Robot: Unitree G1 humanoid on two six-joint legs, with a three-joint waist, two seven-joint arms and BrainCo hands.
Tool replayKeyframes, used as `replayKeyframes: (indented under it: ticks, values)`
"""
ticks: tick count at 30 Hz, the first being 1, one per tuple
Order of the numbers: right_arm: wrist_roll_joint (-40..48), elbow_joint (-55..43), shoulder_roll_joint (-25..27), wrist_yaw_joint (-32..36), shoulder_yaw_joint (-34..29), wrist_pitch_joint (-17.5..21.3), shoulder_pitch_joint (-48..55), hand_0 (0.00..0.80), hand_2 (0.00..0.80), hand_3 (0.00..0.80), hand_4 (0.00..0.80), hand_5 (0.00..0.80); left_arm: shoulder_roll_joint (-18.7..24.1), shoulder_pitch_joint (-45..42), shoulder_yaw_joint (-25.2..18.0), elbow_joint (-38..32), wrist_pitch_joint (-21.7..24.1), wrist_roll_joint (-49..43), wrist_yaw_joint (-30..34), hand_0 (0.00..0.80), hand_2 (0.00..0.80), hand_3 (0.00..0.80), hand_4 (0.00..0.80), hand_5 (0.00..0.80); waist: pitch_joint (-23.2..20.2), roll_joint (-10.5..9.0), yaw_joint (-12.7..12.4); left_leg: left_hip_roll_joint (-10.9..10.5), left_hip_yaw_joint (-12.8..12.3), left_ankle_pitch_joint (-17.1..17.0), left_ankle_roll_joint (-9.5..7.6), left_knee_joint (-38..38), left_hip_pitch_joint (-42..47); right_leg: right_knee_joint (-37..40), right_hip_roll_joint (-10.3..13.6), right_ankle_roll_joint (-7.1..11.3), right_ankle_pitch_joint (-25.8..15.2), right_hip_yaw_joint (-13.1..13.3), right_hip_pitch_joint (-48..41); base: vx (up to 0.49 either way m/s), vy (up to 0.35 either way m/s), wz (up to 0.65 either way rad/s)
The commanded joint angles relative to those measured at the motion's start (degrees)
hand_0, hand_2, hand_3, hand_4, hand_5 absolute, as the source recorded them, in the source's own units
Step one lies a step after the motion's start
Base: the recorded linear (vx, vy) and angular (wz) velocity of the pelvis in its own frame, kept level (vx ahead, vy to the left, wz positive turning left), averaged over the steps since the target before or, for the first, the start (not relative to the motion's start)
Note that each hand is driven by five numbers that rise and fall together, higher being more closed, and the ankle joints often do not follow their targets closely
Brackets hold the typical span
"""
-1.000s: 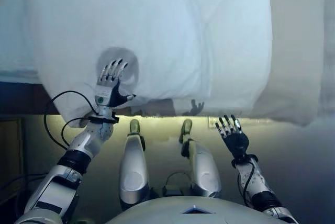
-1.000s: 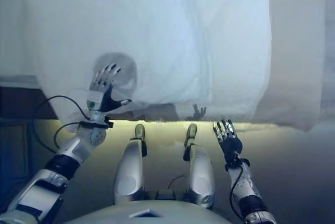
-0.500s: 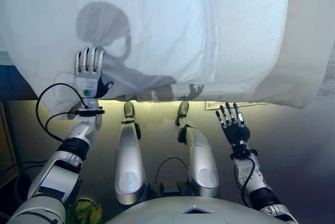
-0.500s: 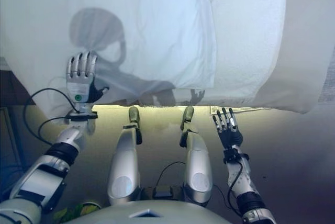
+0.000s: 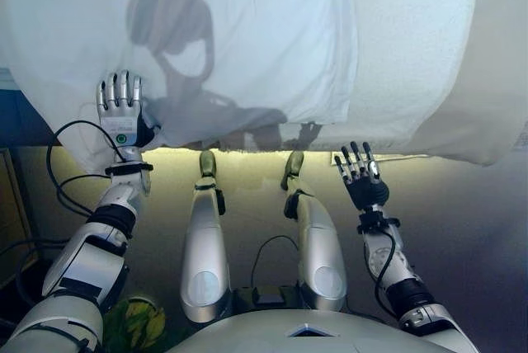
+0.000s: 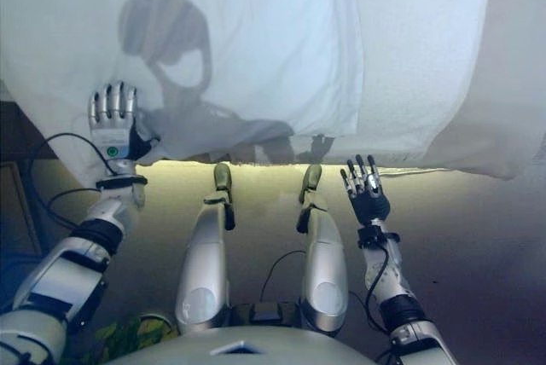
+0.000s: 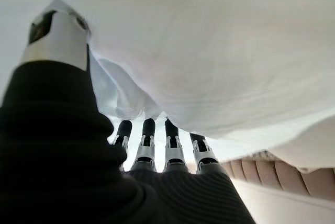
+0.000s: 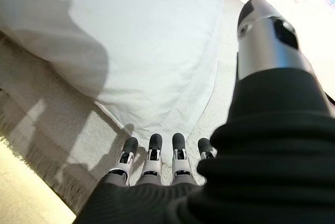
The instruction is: Make the bed neatly
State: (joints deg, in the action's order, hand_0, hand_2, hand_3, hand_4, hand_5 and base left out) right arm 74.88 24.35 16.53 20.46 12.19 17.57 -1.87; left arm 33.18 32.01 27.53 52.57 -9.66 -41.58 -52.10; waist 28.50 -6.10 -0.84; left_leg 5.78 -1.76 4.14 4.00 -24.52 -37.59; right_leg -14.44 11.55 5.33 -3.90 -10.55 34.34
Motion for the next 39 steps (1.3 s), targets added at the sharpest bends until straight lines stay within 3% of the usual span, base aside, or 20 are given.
replayKeyframes:
  ticks: [1,5,7,17,25,29,39]
  values:
    - [-0.8,-8.3,3.0,-0.6,-0.9,3.9,1.8,0.000,0.000,0.000,0.000,0.000,2.4,1.9,-1.2,2.6,-2.4,0.8,1.0,0.000,0.000,0.000,0.000,0.000,1.3,0.50,-0.7,-1.1,3.9,-9.3,0.43,6.9,-2.6,-6.0,3.6,5.89,3.7,1.7,-1.9,-0.054,0.047,-0.03]
    - [0.2,-9.4,3.5,0.0,0.0,5.7,0.2,0.000,0.000,0.000,0.000,0.000,3.5,5.3,0.4,4.9,-2.9,2.3,2.8,0.000,0.000,0.000,0.000,0.000,1.3,0.26,-0.3,-0.8,4.1,-10.3,0.24,7.4,-5.3,-7.1,3.1,5.89,3.2,1.6,2.0,-0.067,0.033,-0.01]
    - [-0.1,-10.6,3.6,-0.7,0.5,6.0,-0.5,0.000,0.000,0.000,0.000,0.000,4.0,6.5,1.0,5.1,-2.8,3.4,2.8,0.800,0.800,0.800,0.800,0.800,1.3,0.05,-0.1,-0.7,4.1,-10.8,0.23,8.3,-6.0,-6.7,2.7,5.93,3.0,1.6,2.9,-0.058,0.019,0.00]
    - [0.4,-12.8,3.9,-0.5,-0.1,6.3,-0.3,0.000,0.000,0.000,0.000,0.000,4.7,6.7,-0.5,3.1,0.0,3.7,2.3,0.800,0.800,0.800,0.800,0.800,1.3,0.22,-0.5,-1.3,4.5,-11.0,-0.03,9.4,-5.9,-6.4,3.0,6.05,2.0,0.9,3.5,-0.011,0.002,0.00]
    - [0.5,-11.3,3.3,3.5,-3.0,4.3,2.0,0.000,0.000,0.000,0.000,0.000,5.3,2.9,-4.0,1.9,3.5,4.3,3.0,0.800,0.800,0.800,0.800,0.800,1.3,1.28,-1.2,-2.0,4.7,-10.4,-0.07,10.7,-0.5,-7.1,4.0,5.85,2.8,0.5,-1.2,0.019,0.011,0.04]
    - [-0.3,-10.5,2.9,6.0,-5.8,1.9,4.1,0.000,0.000,0.000,0.000,0.000,7.0,-0.7,-7.1,0.6,5.8,2.3,4.6,0.800,0.800,0.800,0.800,0.800,1.2,2.23,-1.8,-2.4,5.0,-9.8,-0.10,11.5,4.4,-7.4,4.9,5.76,3.6,0.4,-5.4,0.065,0.030,0.15]
    - [0.0,-6.5,5.0,12.4,-9.8,-2.6,8.4,0.000,0.000,0.000,0.000,0.000,14.8,-10.6,-14.5,-0.2,10.9,1.2,9.5,0.800,0.800,0.800,0.800,0.800,-4.9,3.95,-2.6,-2.1,5.1,-8.3,0.26,14.4,12.3,-4.9,7.1,5.95,3.8,-0.5,-12.7,0.101,0.049,0.10]
